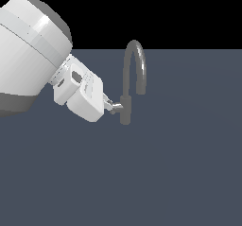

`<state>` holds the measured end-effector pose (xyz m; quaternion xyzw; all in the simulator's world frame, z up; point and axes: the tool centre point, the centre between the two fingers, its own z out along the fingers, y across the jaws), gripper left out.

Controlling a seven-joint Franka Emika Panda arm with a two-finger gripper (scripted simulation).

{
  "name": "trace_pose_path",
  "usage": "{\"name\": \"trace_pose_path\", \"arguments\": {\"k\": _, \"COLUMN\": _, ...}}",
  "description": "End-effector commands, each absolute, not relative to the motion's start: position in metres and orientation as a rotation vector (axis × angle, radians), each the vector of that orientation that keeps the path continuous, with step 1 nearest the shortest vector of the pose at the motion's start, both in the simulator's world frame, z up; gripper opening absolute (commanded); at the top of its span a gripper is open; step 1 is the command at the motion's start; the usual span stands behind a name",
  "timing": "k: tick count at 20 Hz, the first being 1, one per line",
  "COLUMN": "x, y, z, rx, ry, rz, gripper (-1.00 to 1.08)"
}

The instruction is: Turn on the faucet by rotating a designated handle.

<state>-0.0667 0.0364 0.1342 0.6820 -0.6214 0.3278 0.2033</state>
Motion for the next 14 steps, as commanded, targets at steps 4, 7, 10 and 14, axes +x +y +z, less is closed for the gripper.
{"name": "trace_pose_path", "arguments": {"k": 4, "x": -0.085, "y": 0.026, "z": 0.108, "rx": 1.872, "ry": -1.744, "rz": 0.903, "gripper": -1.00}}
{"name": "trace_pose_path", "arguments": {"k": 7, "x": -0.090, "y": 0.024, "z": 0.101, "rx": 1.866, "ry": -1.747, "rz": 0.902, "gripper": -1.00}}
{"name": "trace_pose_path", "arguments": {"k": 10, "x": -0.079, "y": 0.035, "z": 0.103, "rx": 1.942, "ry": -1.670, "rz": 0.890, "gripper": -1.00}}
{"name": "trace_pose_path", "arguments": {"k": 14, "x": -0.079, "y": 0.033, "z": 0.092, "rx": 1.926, "ry": -1.686, "rz": 0.892, "gripper": -1.00}}
